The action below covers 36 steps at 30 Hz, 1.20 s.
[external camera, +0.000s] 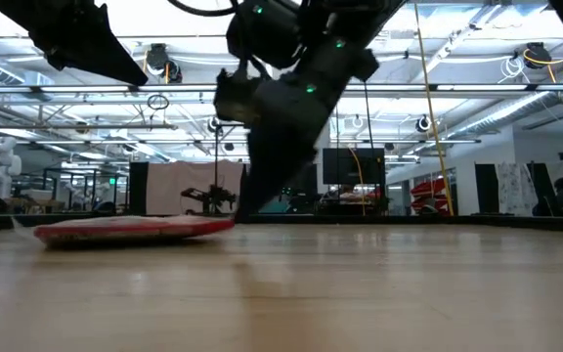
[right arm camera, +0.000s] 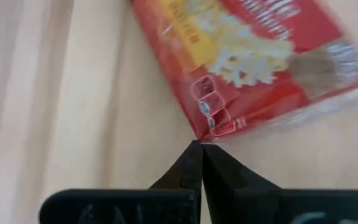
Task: Sort popcorn bags into baskets
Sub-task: Put the popcorn bag into the transparent bin
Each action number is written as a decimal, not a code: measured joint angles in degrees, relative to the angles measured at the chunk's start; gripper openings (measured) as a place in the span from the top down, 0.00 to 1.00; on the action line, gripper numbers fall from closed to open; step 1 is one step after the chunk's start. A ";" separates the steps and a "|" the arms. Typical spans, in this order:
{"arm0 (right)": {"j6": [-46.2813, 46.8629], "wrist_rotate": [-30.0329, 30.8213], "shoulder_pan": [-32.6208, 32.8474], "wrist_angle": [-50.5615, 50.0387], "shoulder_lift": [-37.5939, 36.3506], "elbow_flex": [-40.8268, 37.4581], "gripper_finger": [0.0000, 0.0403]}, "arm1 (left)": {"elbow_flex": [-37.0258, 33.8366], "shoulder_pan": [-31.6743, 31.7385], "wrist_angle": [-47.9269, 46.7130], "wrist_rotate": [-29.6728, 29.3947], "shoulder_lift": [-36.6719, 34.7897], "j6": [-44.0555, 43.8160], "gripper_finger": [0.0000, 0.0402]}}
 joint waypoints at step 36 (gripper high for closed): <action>16.15 5.33 -0.93 30.80 -1.41 -16.80 0.56 | 0.00 2.30 -0.11 2.86 0.02 1.32 0.95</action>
